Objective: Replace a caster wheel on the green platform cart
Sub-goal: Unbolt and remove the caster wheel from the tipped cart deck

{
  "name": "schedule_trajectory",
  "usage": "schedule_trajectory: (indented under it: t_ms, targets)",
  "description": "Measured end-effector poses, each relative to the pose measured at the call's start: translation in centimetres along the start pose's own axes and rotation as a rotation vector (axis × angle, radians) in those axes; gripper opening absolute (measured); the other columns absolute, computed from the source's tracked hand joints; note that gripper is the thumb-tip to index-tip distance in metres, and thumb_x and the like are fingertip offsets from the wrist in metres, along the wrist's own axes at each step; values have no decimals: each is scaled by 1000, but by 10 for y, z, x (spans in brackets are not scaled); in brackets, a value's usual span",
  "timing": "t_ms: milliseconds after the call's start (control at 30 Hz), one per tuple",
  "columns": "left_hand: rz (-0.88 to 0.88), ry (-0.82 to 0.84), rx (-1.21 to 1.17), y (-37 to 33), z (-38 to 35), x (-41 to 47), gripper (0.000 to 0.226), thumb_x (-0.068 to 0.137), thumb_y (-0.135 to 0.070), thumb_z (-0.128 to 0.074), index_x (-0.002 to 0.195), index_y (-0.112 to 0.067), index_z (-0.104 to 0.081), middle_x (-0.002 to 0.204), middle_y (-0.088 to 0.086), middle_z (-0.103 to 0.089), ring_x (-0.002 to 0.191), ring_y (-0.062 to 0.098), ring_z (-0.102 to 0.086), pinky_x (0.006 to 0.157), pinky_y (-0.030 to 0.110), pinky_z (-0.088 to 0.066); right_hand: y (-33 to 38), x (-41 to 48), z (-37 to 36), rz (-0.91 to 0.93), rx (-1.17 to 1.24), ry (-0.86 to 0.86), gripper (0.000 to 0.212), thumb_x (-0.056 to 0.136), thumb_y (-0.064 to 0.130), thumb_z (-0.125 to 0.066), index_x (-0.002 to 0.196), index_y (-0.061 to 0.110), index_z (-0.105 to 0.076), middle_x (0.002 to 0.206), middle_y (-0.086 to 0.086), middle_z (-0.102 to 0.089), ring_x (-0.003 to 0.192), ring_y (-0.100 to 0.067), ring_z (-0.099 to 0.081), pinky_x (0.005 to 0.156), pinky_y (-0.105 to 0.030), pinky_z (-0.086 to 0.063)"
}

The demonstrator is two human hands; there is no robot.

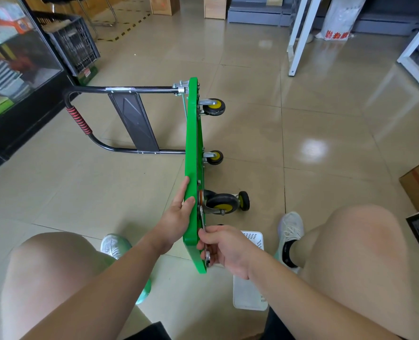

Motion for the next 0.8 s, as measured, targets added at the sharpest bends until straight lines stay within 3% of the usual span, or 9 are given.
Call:
schedule_trajectory:
  t_ms: [333, 467, 533, 600, 667, 733, 800]
  targets:
    - [-10, -5, 16, 2, 1, 2, 52, 111, -40, -37, 125, -88, -26, 148, -9, -54, 121, 19, -64, 107, 47, -51, 9, 1, 0, 6, -183, -56, 19, 101, 16, -56, 85, 7, -60, 69, -5, -59, 54, -16, -56, 47, -25, -42]
    - [-16, -4, 6, 1, 1, 1, 54, 112, -37, -36, 122, -89, -27, 147, -9, -54, 120, 19, -64, 107, 46, -51, 6, 5, 1, 14, -243, -88, 21, 101, 22, -56, 84, 10, -62, 70, -2, -58, 59, -18, -54, 55, -27, -44]
    - [-8, -2, 14, 1, 1, 1, 53, 112, -38, -36, 123, -89, -26, 146, -8, -55, 117, 20, -66, 104, 47, -53, 1, 0, 3, 34, -246, -95, 19, 102, 24, -55, 94, 12, -68, 74, 1, -60, 67, -16, -54, 64, -27, -44]
    - [-7, 5, 19, 1, 0, 1, 52, 111, -40, -35, 126, -88, -24, 147, -6, -55, 117, 22, -67, 103, 49, -54, -5, -4, 5, 69, -174, -97, 19, 102, 20, -57, 117, 17, -68, 85, 3, -70, 73, -11, -62, 67, -22, -47]
    - [-16, 12, 16, 2, -1, 2, 50, 109, -43, -36, 128, -88, -23, 148, -5, -54, 120, 23, -65, 105, 51, -52, -11, -4, 9, 79, -96, -99, 43, 101, 16, -61, 142, 22, -52, 94, -3, -74, 72, -13, -65, 68, -27, -51]
    - [-26, 19, 11, 3, 0, 2, 49, 107, -46, -37, 129, -87, -23, 149, -5, -54, 123, 23, -64, 106, 52, -51, -13, -4, 11, 88, -62, -90, 58, 99, 12, -63, 151, 27, -41, 91, -7, -74, 65, -17, -61, 65, -33, -51]
    - [-26, 27, 12, 3, -1, 2, 48, 102, -51, -39, 130, -87, -23, 151, -5, -53, 125, 24, -63, 107, 52, -50, -13, -5, 10, 96, -26, -61, 55, 99, 8, -61, 149, 25, -47, 90, -11, -72, 61, -19, -56, 60, -32, -51]
Point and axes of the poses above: each hand's wrist, its own x-axis towards the middle knuckle, its own z-axis out of the back of the hand, y = z × x, the point moved 9 cm from there along x, towards the middle knuckle
